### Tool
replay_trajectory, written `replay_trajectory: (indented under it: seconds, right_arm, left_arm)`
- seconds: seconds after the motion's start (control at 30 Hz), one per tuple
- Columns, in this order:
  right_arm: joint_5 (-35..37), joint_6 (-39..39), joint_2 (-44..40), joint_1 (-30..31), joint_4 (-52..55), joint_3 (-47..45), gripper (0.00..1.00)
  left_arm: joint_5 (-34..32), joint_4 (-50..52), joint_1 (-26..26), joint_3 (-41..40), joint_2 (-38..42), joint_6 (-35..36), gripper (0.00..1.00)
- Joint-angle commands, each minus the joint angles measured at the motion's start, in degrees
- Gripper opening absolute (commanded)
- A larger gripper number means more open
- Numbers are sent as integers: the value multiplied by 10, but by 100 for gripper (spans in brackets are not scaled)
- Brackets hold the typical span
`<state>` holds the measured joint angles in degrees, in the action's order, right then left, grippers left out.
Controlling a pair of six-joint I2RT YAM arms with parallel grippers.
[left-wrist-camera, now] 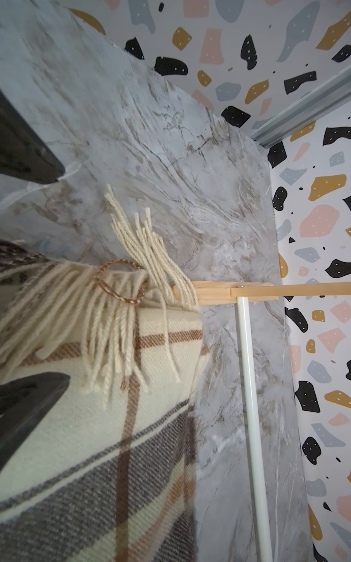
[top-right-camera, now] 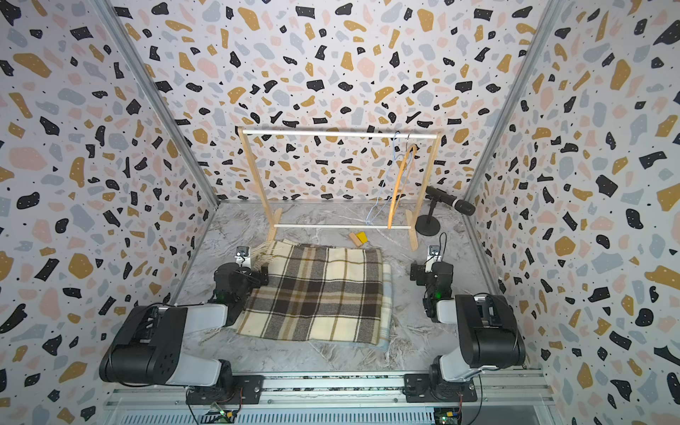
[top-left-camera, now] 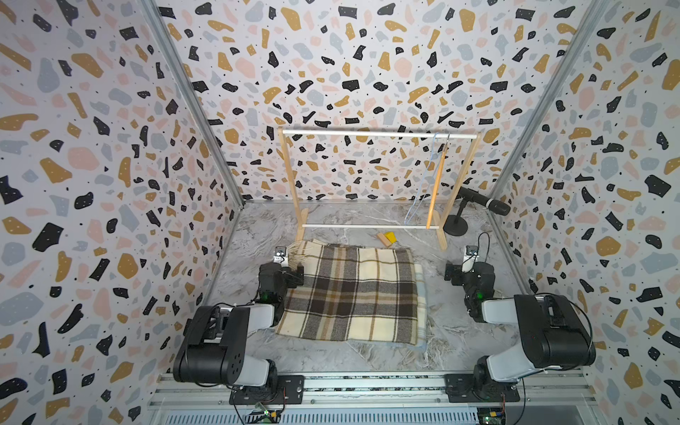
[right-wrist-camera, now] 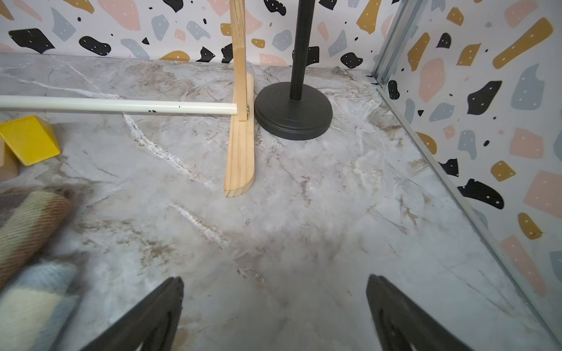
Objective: Hang the scarf on the hanger
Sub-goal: Pick up the hanger from the clothesline.
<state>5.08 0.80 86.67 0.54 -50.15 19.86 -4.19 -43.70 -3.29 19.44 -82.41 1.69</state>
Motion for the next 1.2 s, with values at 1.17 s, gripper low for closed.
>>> replay_trajectory:
  seconds: [1.17]
  right_arm:
    - [-151, 172, -299, -6, 509, 139, 100]
  left_arm:
    - [-87, 722, -9, 297, 378, -251, 100]
